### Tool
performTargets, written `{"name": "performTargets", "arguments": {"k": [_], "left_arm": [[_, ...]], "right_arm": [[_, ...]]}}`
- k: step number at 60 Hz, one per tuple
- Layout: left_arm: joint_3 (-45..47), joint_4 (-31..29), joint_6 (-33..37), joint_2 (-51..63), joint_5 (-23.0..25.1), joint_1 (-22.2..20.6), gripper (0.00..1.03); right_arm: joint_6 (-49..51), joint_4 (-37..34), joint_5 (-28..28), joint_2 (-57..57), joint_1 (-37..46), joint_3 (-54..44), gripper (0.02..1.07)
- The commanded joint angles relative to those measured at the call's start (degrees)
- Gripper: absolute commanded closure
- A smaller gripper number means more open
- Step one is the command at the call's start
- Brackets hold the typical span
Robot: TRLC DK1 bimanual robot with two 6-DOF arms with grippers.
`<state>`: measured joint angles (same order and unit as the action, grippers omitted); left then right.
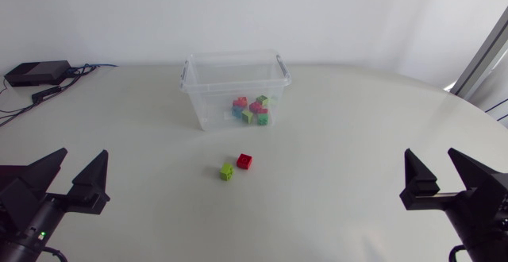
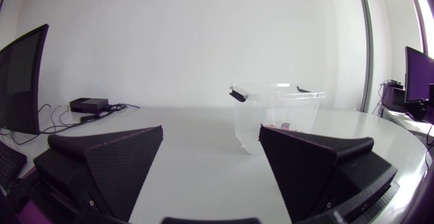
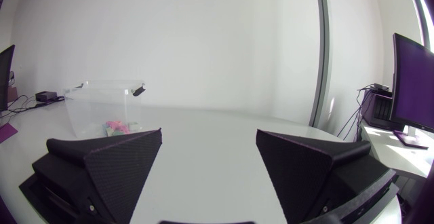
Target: Place the duplo bricks in the container
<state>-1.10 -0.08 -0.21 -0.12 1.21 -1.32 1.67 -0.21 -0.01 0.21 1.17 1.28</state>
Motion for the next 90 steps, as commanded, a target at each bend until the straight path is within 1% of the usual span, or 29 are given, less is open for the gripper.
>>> {"name": "performTargets", "arguments": {"k": [1,15,26,33,35,43,49,59,61,63,71,77,82,86,87,90], "left_arm": [[1.0,0.2,-0.5,-0.6,0.5,-0.5,0.04],[1.0,0.2,-0.6,-0.7,0.5,-1.0,0.04],[1.0,1.5,0.2,-0.8,0.5,-0.6,0.04],[-1.7,0.2,-0.2,-0.8,0.5,0.2,0.04],[-2.7,-0.5,-0.4,-0.8,0.5,0.2,0.04],[-8.2,-0.9,-2.3,2.4,0.5,-0.5,0.04],[-17.1,-1.2,-2.5,14.8,0.5,-1.9,0.04],[-28.4,-4.3,-2.6,31.8,0.5,-2.4,0.04],[-31.6,-6.3,-2.8,37.0,0.5,-2.9,0.04],[-33.2,-7.7,-2.9,39.9,0.5,-3.4,0.04],[-42.1,-16.6,-3.4,56.4,0.7,-6.0,0.04],[-45.0,-18.9,-3.0,65.6,0.6,-9.0,0.04],[-46.7,-19.7,-2.5,71.1,1.2,-11.0,0.04],[-49.0,-21.7,-0.8,75.0,1.3,-12.7,0.04],[-50.8,-23.7,1.1,77.6,1.3,-13.4,0.04],[-53.8,-27.0,2.1,82.3,1.3,-15.6,0.04]], "right_arm": [[-0.2,-0.2,-0.3,-0.5,-0.5,-1.3,0.07],[-0.1,-0.2,-0.3,-0.5,-1.2,-1.3,0.07],[0.1,-0.2,-0.3,-0.6,-0.8,-1.3,0.07],[0.1,-0.4,-0.3,-0.6,-3.0,-0.6,0.07],[0.0,-1.4,0.1,-0.3,-3.4,0.6,0.07],[0.1,-1.7,1.2,5.5,-4.0,6.1,0.07],[0.0,-1.8,1.5,18.4,-3.8,13.8,0.07],[0.0,-1.8,1.0,33.4,-3.9,23.4,0.07],[-0.3,-1.9,0.9,37.7,-4.1,26.0,0.07],[-0.4,-1.9,0.9,39.6,-4.2,27.0,0.07],[-3.3,-2.6,0.0,48.9,-4.9,31.9,0.07],[-5.1,-4.4,-0.1,54.4,-7.3,34.5,0.07],[-6.4,-5.8,-0.1,58.2,-9.0,36.0,0.07],[-7.0,-6.5,-0.2,60.8,-10.0,37.1,0.07],[-7.2,-6.6,-0.3,62.3,-10.7,37.7,0.07],[-7.7,-7.3,-0.5,64.8,-11.7,38.8,0.07]]}}
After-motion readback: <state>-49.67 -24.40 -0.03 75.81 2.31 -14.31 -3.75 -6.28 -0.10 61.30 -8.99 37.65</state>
